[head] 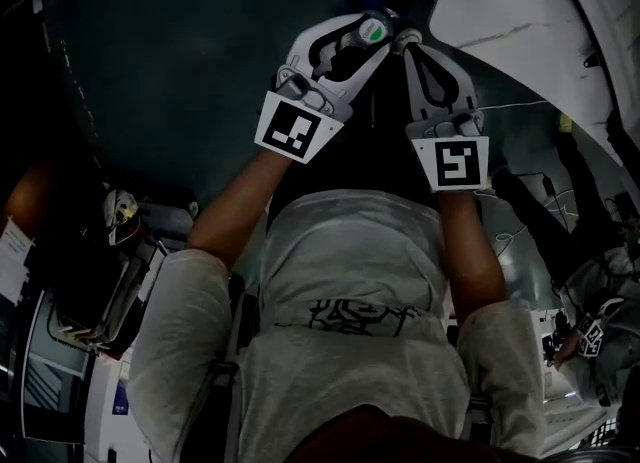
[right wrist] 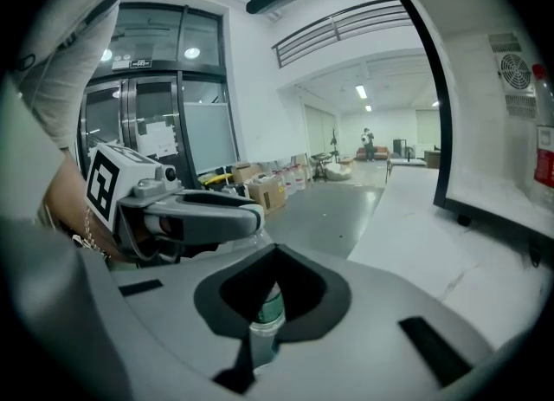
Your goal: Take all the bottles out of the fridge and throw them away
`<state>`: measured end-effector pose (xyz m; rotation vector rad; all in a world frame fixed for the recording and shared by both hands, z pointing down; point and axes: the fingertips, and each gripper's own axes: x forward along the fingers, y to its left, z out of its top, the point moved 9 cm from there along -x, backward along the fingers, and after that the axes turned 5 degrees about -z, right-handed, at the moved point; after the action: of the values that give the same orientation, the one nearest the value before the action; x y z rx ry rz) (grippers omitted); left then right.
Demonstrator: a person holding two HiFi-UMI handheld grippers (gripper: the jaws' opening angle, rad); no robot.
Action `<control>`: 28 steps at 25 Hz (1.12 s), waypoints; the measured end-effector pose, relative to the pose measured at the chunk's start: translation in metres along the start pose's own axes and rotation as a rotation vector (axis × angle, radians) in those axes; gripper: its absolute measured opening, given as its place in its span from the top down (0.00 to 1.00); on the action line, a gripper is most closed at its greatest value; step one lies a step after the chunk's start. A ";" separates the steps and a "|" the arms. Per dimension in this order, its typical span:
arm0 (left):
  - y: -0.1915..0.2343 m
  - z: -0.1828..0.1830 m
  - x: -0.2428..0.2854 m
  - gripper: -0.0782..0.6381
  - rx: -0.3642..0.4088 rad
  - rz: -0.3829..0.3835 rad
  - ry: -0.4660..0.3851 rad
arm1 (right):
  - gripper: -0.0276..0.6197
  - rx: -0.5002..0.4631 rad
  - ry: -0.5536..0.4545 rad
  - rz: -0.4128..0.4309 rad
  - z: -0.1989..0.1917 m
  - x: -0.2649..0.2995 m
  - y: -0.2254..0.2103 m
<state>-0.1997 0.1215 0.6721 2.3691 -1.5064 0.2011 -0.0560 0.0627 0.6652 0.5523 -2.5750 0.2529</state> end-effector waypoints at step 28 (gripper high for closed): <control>0.028 -0.082 0.041 0.69 -0.013 0.061 0.035 | 0.94 0.046 0.015 -0.045 -0.066 0.046 -0.006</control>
<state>-0.2030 0.1038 0.7667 2.2996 -1.5600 0.2445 -0.0622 0.0603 0.7456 0.6217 -2.5445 0.3008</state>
